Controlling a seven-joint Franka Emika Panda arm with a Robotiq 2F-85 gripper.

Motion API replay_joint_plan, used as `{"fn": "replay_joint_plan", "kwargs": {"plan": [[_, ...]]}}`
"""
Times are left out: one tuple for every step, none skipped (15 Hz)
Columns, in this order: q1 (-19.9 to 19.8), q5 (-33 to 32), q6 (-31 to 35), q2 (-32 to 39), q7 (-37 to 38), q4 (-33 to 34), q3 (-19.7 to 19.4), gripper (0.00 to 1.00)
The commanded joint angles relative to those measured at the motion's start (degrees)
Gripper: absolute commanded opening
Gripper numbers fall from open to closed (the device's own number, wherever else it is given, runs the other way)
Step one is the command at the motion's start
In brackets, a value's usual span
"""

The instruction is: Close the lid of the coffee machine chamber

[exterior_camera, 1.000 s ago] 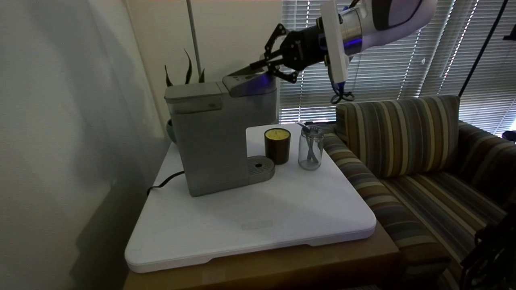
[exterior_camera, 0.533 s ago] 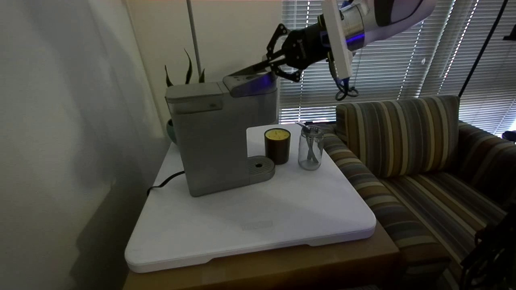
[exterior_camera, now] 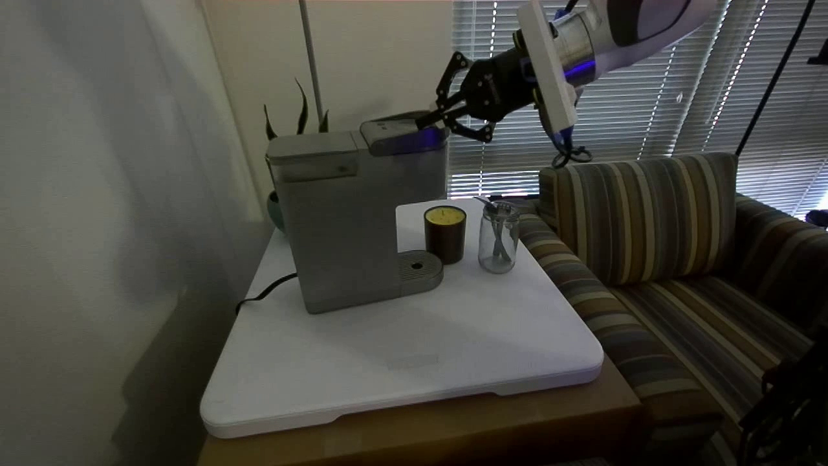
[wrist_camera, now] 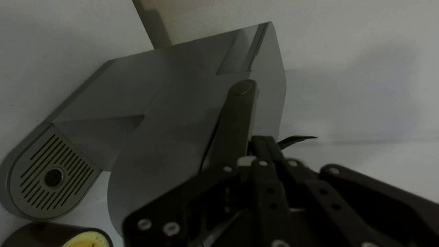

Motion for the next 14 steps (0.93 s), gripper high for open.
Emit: {"fn": "replay_joint_plan", "kwargs": {"plan": [[0.58,0.77,-0.64,1.68,-1.26,-1.93,-0.93,0.0],[0.48,1.27,-1.48,2.23,-1.78,-1.56,-0.95,0.0],[0.34,2.02,-2.69,2.62,-2.38,-1.1,-1.0,0.0],[0.31,2.42,-3.5,3.05,-2.73,-0.81,-1.06,0.0],[0.18,3.12,-4.91,3.62,-3.54,-0.42,-1.19,0.0],[0.05,3.57,-6.48,4.19,-4.07,-0.13,-1.33,0.0],[-0.07,3.93,-8.16,4.73,-4.64,0.13,-1.52,0.0],[-0.2,4.45,-10.22,5.5,-5.25,0.59,-1.68,0.0],[-0.3,4.83,-12.39,6.21,-5.93,0.98,-1.79,0.0],[-0.48,5.43,-14.72,6.84,-6.95,1.18,-1.96,0.0],[-0.59,6.34,-16.58,7.52,-7.66,1.42,-2.15,0.0],[-0.61,6.64,-17.98,8.12,-7.95,1.47,-2.38,0.0],[-0.63,7.1,-19.19,8.69,-8.33,1.59,-2.65,0.0],[-0.7,7.52,-20.39,9.02,-8.79,1.52,-2.95,0.0]]}}
